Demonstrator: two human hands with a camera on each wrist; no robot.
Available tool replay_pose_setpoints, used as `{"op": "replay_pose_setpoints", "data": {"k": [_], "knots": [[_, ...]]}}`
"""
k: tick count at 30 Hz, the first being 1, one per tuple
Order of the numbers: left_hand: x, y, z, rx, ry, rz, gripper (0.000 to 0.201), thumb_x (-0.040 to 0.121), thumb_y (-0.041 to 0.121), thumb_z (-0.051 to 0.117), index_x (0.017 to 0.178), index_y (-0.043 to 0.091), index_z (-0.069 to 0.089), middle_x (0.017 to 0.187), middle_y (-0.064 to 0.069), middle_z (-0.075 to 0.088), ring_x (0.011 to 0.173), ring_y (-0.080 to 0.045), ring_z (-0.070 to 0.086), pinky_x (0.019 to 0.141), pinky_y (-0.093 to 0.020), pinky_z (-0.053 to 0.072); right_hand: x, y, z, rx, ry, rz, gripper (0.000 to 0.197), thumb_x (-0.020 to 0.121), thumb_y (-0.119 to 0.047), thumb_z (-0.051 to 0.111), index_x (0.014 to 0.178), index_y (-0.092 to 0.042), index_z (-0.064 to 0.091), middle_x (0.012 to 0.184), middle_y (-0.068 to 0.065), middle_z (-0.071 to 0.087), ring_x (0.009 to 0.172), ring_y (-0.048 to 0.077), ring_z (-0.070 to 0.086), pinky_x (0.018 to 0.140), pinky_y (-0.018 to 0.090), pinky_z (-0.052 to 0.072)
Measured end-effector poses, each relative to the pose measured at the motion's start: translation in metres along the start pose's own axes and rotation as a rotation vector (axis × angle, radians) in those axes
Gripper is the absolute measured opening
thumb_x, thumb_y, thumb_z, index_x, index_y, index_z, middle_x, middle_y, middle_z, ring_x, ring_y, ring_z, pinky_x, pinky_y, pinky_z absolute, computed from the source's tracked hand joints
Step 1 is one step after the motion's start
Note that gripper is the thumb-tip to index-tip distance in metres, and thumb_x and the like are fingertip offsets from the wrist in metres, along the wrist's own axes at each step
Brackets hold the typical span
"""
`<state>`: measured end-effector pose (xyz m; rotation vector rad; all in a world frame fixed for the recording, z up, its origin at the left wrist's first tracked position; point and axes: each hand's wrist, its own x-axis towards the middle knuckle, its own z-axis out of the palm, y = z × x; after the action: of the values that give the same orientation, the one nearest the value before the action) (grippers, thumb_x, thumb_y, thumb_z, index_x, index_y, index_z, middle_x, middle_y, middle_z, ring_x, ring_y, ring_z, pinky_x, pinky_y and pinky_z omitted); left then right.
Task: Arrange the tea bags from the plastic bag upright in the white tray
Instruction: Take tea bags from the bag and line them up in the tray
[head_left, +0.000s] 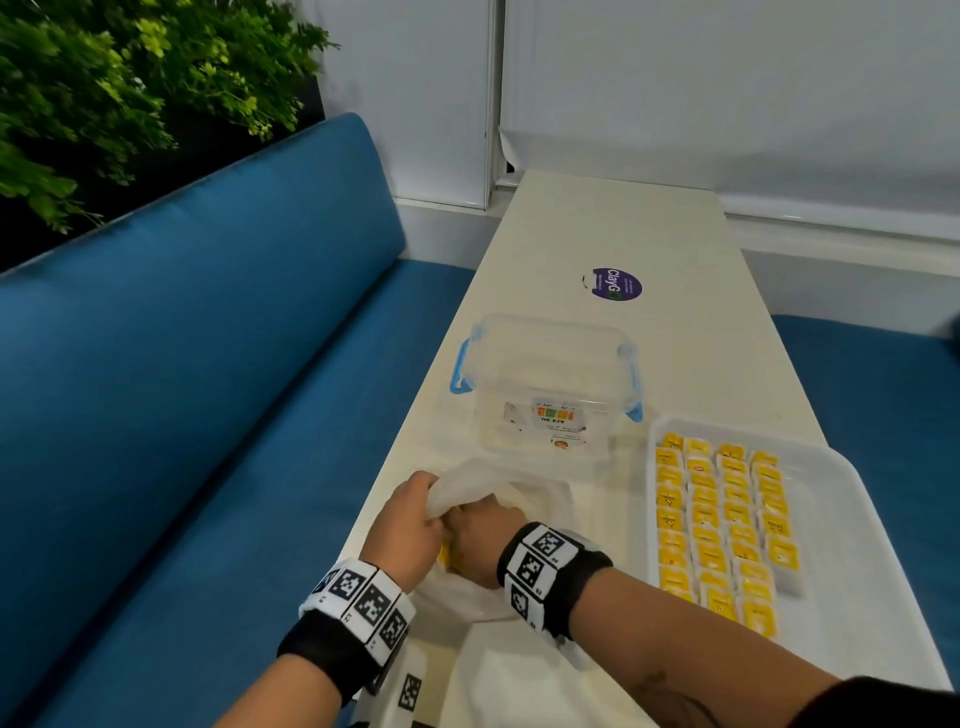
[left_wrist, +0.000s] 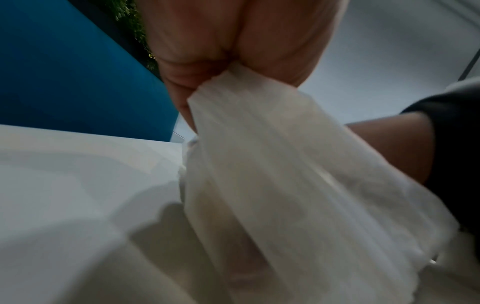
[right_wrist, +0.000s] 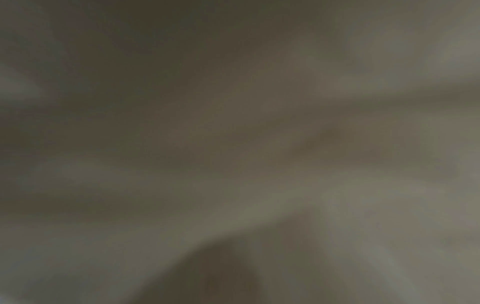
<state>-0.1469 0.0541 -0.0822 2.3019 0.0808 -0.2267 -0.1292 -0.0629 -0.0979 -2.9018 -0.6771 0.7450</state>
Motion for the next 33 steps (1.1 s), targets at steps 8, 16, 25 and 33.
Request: {"op": "replay_pose_setpoints", "data": {"k": [8, 16, 25, 33], "knots": [[-0.004, -0.006, -0.003, 0.07, 0.139, -0.012, 0.039, 0.084, -0.003, 0.042, 0.116, 0.017, 0.05, 0.113, -0.002, 0.049, 0.089, -0.02, 0.053, 0.077, -0.032, 0.047, -0.006, 0.012, -0.007, 0.039, 0.074, -0.086, 0.027, 0.084, -0.016, 0.057, 0.111, -0.01, 0.055, 0.107, 0.015, 0.06, 0.1, 0.032, 0.056, 0.083, 0.036, 0.047], [0.01, -0.012, -0.01, 0.301, 0.046, -0.179, 0.015, 0.083, 0.019, 0.058, 0.076, 0.016, 0.045, 0.08, 0.002, 0.045, 0.078, -0.021, 0.049, 0.065, -0.028, 0.04, -0.012, 0.013, -0.019, 0.115, -0.005, -0.024, 0.018, 0.084, -0.016, 0.057, 0.09, -0.001, 0.066, 0.089, 0.015, 0.062, 0.078, 0.026, 0.051, 0.069, 0.03, 0.041], [0.006, -0.004, -0.005, 0.27, 0.136, -0.029, 0.02, 0.079, -0.004, 0.041, 0.083, 0.016, 0.045, 0.085, -0.003, 0.048, 0.075, -0.024, 0.047, 0.063, -0.028, 0.037, -0.02, 0.011, -0.018, 0.227, 0.193, 0.005, 0.045, 0.079, -0.039, 0.065, 0.118, -0.019, 0.053, 0.115, 0.001, 0.058, 0.106, 0.021, 0.054, 0.091, 0.031, 0.044], [0.005, 0.006, -0.014, 0.17, 0.255, 0.057, 0.03, 0.073, -0.009, 0.048, 0.096, 0.006, 0.059, 0.09, -0.008, 0.051, 0.081, -0.032, 0.054, 0.068, -0.035, 0.045, -0.027, 0.011, -0.016, 0.107, 0.07, -0.082, 0.037, 0.097, -0.034, 0.042, 0.115, -0.005, 0.058, 0.119, 0.012, 0.057, 0.109, 0.03, 0.053, 0.084, 0.026, 0.037]]}}
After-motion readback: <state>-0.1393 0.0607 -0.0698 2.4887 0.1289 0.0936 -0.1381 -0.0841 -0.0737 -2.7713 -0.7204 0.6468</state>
